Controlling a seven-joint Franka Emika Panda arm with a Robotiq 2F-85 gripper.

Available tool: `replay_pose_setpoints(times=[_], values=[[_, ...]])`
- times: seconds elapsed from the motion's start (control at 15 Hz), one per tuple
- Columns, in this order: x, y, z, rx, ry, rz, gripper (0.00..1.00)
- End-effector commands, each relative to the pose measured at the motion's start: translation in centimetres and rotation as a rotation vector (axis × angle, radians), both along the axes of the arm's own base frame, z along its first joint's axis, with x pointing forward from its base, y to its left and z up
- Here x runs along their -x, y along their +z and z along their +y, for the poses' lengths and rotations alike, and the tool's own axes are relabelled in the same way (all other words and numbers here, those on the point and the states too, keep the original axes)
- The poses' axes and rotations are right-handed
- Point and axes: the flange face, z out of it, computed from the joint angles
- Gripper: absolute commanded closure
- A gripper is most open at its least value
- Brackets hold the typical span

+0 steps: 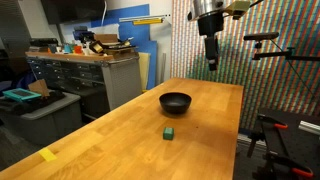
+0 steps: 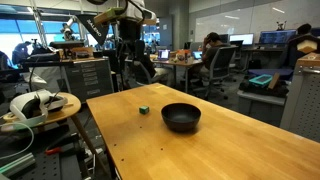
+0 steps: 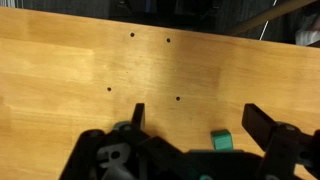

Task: Put the block in the bowl

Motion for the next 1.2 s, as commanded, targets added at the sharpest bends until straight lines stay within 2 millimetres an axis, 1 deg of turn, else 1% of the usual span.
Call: replay_pose_setpoints(times=[0.0, 0.6, 0.87, 1.13], values=[[-0.1, 0.1, 0.0, 0.000, 0.000, -0.001, 0.00], [-0.2, 0.3, 0.0, -0.001, 0.000, -0.006, 0.00], [-0.6, 0.4, 0.4, -0.001, 0.002, -0.096, 0.00], [-1.6, 0.0, 1.8, -0.005, 0.017, -0.198, 0.00]])
